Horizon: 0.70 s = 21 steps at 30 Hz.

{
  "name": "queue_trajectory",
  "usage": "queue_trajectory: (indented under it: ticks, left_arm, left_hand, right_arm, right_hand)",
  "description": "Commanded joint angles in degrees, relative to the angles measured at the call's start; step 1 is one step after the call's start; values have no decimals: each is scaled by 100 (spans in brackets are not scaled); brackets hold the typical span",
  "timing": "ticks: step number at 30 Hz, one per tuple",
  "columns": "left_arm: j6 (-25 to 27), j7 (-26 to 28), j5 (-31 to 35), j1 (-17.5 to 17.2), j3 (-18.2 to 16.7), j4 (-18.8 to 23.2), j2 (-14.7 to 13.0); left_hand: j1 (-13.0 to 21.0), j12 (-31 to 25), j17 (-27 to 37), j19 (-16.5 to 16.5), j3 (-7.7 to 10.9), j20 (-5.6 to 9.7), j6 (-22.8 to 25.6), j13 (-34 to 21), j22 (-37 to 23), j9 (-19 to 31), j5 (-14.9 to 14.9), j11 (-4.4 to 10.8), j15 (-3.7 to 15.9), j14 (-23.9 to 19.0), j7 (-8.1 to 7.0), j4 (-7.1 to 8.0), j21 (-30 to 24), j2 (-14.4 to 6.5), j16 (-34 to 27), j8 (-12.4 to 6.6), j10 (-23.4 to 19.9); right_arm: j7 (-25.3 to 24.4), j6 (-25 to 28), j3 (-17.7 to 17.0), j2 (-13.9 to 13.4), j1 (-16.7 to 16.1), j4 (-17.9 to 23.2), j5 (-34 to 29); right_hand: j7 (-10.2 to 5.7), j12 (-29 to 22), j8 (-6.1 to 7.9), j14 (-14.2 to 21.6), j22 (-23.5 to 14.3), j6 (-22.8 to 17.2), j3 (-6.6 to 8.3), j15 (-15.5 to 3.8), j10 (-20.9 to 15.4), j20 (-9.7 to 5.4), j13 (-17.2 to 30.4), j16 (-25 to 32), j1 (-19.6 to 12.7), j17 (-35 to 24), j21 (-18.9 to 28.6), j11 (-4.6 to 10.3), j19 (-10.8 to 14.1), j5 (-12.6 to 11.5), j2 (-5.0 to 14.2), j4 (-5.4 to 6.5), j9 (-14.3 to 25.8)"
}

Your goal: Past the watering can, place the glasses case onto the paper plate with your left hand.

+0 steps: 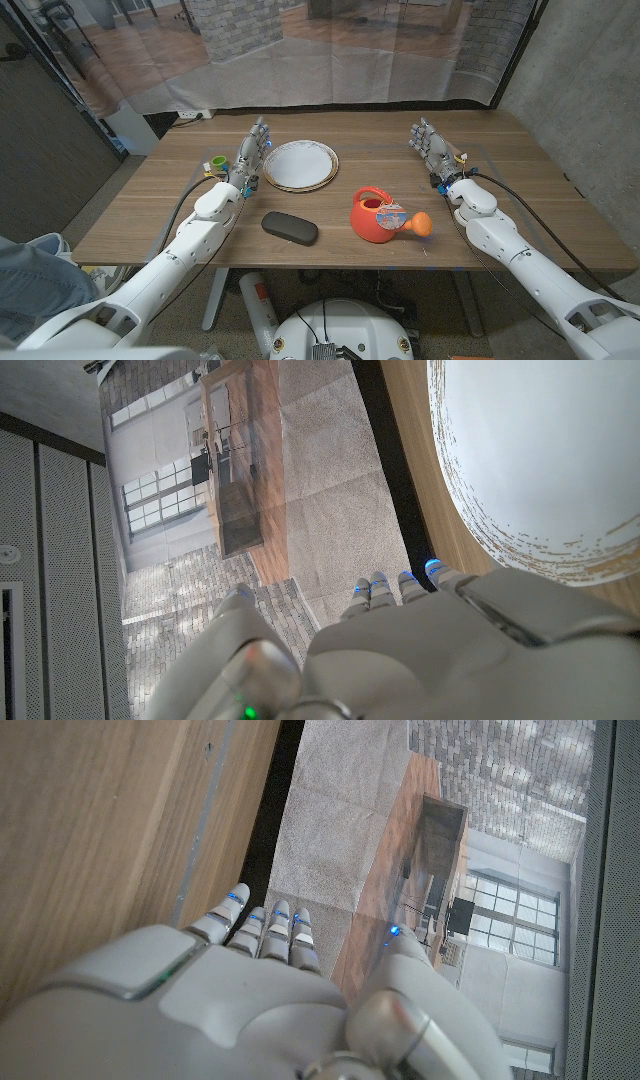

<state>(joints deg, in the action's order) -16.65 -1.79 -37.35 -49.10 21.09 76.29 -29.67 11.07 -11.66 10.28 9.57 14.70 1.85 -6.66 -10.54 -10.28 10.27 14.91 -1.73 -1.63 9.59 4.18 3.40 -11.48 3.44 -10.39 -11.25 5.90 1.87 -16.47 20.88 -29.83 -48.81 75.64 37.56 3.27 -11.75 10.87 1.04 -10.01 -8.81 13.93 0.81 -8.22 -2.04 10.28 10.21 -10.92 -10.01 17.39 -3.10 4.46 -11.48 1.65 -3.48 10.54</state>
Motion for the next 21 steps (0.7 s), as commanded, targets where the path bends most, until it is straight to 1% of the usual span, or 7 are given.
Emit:
queue_trajectory:
  ticks: [1, 14, 21]
  left_arm:
    - [7, -34, 12, -31, 0, 172, -73]
    - [-17, 59, 58, -250, -70, 453, -235]
    - [-66, 39, 64, -362, -119, 545, -336]
  left_hand:
    - [72, -23, 11, 398, 37, 198, -34, -15, -9, 31, 0, 6, -18, 243, -8, -7, -14, -16, -27, -24, 51]
    - [86, -20, 13, 412, 32, 173, -27, -16, -12, 32, -15, 6, -22, 249, -16, -8, -8, -37, -27, -20, 55]
    - [91, -21, 14, 416, 30, 149, -21, -17, -13, 32, -22, -5, -19, 240, -8, -8, -7, -47, -31, -20, 49]
  right_arm:
    - [0, -74, -45, -19, -36, 14, 12]
    - [-17, -124, -62, -20, -65, 10, 3]
    - [-27, -160, -54, -11, -7, -10, -46]
  right_hand:
    - [-4, -23, 33, 50, -12, -53, 18, 7, -43, -102, 15, 42, -28, -21, 3, 3, 63, -2, 13, -23, 21]
    - [-11, -21, 31, 53, -14, -53, 9, 23, -43, -92, 16, 42, -33, -23, -32, 0, 67, 12, 18, -35, 21]
    - [-5, -20, 29, 50, -14, -52, 3, 7, -42, -91, 16, 41, -32, -25, -47, -2, 76, 18, 20, -40, 22]
